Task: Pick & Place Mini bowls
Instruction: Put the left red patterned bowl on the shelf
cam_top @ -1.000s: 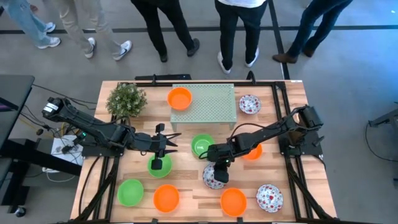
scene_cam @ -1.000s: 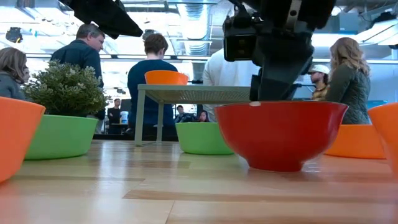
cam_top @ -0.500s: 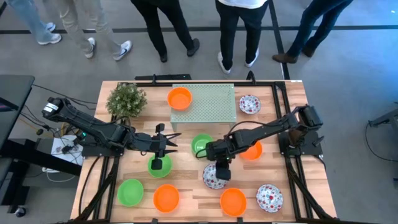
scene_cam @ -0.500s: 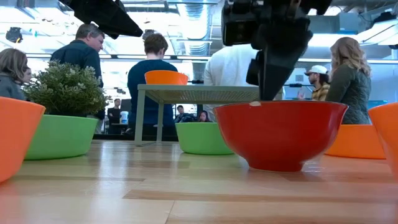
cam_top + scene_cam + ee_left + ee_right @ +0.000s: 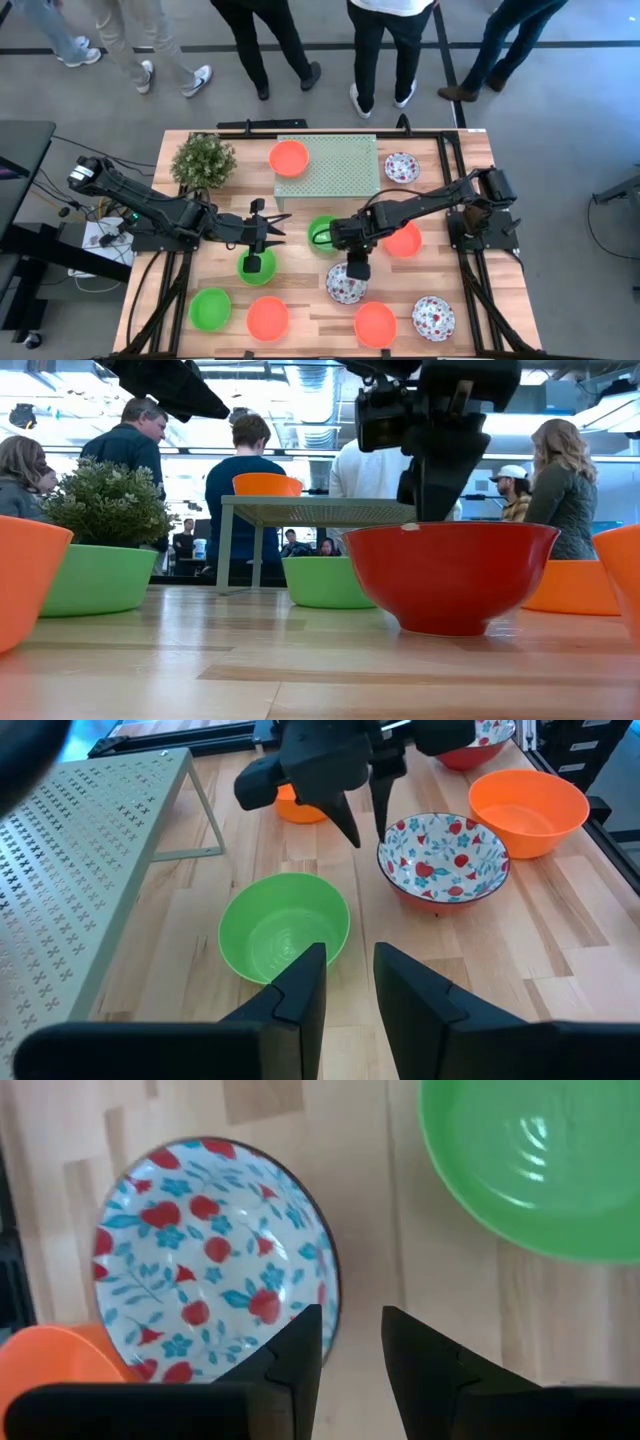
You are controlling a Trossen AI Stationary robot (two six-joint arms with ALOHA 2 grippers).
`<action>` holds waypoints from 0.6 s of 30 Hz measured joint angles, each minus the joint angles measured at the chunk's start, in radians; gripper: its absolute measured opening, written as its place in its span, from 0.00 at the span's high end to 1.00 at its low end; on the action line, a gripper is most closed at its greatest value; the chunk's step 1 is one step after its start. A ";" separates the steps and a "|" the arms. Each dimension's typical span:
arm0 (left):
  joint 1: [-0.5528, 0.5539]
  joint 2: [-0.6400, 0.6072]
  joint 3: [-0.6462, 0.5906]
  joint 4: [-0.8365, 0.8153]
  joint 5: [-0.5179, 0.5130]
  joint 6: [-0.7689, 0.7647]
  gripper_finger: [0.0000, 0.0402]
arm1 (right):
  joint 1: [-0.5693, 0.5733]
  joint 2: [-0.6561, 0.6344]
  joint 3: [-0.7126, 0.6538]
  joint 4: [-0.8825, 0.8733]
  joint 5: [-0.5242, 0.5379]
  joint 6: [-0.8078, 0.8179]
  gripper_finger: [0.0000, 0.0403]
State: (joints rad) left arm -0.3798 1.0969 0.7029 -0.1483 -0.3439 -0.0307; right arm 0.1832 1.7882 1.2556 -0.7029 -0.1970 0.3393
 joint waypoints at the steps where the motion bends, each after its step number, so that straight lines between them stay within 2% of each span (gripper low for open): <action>1: 0.000 0.000 0.000 0.000 0.000 0.000 0.78 | 0.001 0.001 0.000 0.012 -0.002 0.003 0.74; 12: 0.000 0.000 -0.003 -0.001 0.000 0.000 0.78 | 0.013 0.103 0.000 0.045 -0.059 0.005 0.74; 18: 0.000 0.000 -0.003 0.000 0.000 0.000 0.78 | 0.013 0.102 0.000 0.055 -0.066 -0.075 0.79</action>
State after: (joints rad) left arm -0.3798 1.0969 0.7002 -0.1486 -0.3439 -0.0307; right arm 0.1959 1.8901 1.2552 -0.6482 -0.2631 0.2643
